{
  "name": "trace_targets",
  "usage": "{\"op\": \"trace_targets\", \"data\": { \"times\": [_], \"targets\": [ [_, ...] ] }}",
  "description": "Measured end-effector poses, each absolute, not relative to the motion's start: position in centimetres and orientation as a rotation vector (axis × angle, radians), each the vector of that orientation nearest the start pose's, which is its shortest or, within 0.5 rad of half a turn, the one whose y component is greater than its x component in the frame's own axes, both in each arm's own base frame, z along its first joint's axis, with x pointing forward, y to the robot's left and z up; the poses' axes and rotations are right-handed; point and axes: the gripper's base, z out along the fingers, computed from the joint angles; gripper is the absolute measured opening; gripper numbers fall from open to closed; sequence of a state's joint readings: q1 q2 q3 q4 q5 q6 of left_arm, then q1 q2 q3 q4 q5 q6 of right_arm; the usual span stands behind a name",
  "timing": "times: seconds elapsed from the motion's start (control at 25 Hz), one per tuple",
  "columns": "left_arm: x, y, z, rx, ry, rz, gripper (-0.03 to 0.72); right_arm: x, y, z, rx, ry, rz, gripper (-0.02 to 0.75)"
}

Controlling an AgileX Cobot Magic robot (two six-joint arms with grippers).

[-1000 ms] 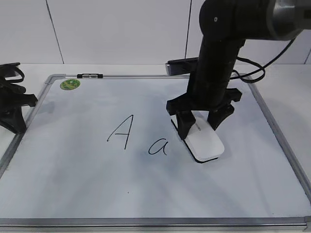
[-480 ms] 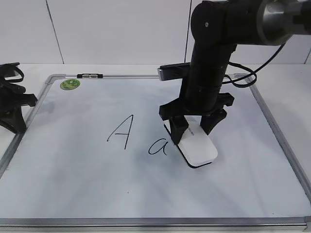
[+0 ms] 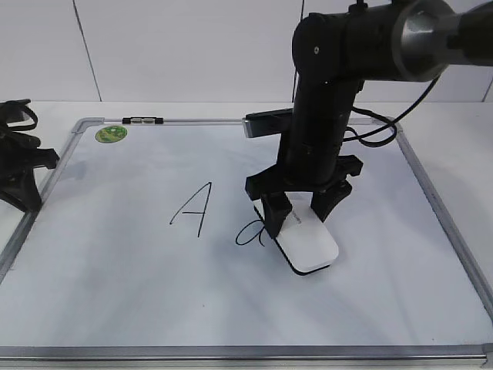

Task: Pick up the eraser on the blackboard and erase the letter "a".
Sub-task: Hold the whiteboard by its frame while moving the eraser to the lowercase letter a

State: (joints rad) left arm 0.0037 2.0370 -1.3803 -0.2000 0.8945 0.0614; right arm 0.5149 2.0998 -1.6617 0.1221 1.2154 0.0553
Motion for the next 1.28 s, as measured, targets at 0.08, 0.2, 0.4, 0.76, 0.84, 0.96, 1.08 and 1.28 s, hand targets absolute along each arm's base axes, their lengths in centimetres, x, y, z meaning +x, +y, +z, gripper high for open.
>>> {"op": "trace_targets", "data": {
  "times": [0.08,0.2,0.4,0.76,0.84,0.96,1.08,1.28],
  "targets": [
    [39.5,-1.3,15.2,-0.090,3.019,-0.241,0.013,36.1,21.7,19.0,-0.659,3.095,0.176,0.556],
    [39.5,-1.3,15.2,-0.092,3.019,-0.244,0.013,36.5,21.9,18.8,-0.659,3.093,0.177,0.556],
    [39.5,-1.3,15.2,-0.093,3.019,-0.243,0.013,36.8,22.0,18.2,-0.659,3.100,0.174,0.556],
    [39.5,-1.3,15.2,-0.092,3.018,-0.246,0.013,37.1,22.3,17.5,-0.671,3.125,0.171,0.556],
    [39.5,-1.3,15.2,-0.092,3.018,-0.246,0.013,37.0,22.4,17.5,-0.678,3.124,0.171,0.556],
    [39.5,-1.3,15.2,-0.092,3.018,-0.246,0.013,36.7,22.9,17.5,-0.721,3.112,0.147,0.556],
    [39.5,-1.3,15.2,-0.092,3.021,-0.247,0.013,35.8,24.2,17.5,-0.782,3.098,0.139,0.556],
    [39.5,-1.2,15.2,-0.097,3.020,-0.250,0.013,34.7,25.9,17.4,-0.858,3.082,0.136,0.556]
  ]
}}
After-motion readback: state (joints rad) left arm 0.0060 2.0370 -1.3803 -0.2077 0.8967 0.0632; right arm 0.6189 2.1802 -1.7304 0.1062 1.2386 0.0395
